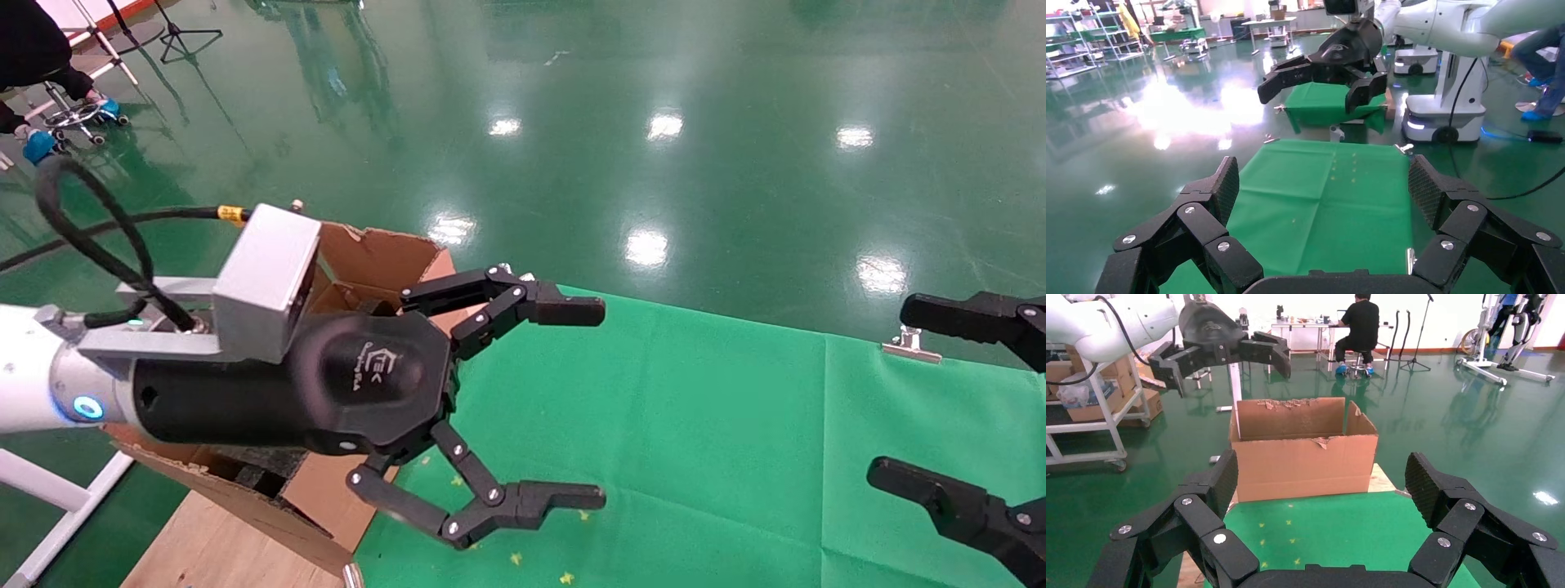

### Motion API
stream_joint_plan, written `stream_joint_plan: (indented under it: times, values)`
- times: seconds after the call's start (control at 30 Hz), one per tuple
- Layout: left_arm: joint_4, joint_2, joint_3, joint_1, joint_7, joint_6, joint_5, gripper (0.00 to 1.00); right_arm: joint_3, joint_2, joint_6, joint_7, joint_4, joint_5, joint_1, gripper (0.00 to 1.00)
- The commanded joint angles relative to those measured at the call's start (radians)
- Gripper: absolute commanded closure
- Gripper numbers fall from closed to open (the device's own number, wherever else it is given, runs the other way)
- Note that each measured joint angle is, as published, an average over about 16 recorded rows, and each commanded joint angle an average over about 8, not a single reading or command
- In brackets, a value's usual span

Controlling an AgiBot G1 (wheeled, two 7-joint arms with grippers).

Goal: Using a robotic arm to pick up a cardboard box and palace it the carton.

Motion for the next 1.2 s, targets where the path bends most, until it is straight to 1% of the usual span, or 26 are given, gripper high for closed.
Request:
stream_joint_plan:
  times: [0.03, 1.2]
  values:
    - [-0.019, -0.004, -0.018, 0.021, 0.006, -0.001, -0.019, 0.0, 0.0, 0.0, 0.0, 0.0, 0.0, 0.0, 0.0, 0.0]
    - [0.006, 0.001, 0.006, -0.006, -0.001, 0.0, 0.006, 0.0, 0.0, 0.0, 0.0, 0.0, 0.0, 0.0, 0.0, 0.0]
